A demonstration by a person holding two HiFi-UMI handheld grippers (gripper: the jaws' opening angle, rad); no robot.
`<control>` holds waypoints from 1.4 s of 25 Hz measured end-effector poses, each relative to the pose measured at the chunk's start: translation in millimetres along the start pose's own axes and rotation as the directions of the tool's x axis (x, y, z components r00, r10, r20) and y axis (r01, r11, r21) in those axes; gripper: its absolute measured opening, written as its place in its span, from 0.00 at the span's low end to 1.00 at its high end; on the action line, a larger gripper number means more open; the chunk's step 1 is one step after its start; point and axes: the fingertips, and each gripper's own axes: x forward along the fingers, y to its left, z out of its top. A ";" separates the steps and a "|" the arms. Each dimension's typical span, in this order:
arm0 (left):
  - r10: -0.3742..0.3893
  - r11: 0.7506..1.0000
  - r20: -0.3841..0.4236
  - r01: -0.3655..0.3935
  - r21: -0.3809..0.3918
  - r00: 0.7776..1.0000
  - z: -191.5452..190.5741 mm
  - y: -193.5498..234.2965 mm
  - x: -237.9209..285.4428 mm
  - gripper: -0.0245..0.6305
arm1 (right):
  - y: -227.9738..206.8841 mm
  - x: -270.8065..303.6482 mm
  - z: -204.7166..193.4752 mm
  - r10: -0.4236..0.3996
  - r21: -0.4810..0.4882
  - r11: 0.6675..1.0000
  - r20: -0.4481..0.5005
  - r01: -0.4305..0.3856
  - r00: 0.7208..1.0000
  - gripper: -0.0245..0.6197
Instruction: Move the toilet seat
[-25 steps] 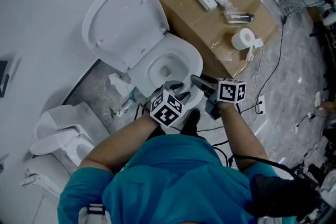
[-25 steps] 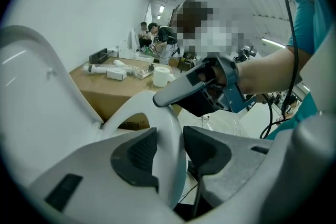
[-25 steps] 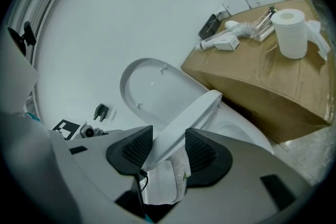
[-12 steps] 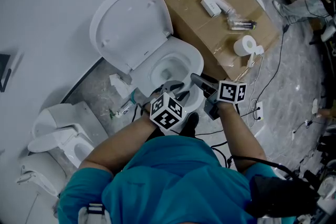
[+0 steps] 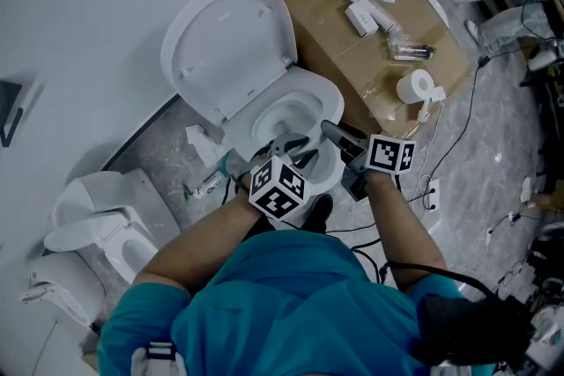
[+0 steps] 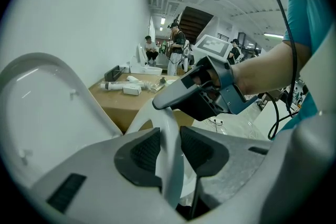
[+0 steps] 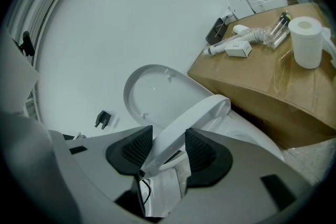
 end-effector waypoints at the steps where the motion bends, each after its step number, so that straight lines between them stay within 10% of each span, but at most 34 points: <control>1: 0.006 1.000 0.004 -0.006 0.001 1.000 1.1 2.2 -1.8 0.24 | 1.8 1.4 1.8 0.002 -0.001 1.000 0.003 -0.002 1.000 0.34; 35: 0.201 0.977 0.097 -0.207 0.056 0.975 27.4 84.7 -49.1 0.20 | 53.6 63.2 60.4 0.116 -0.046 0.993 0.075 -0.113 0.990 0.35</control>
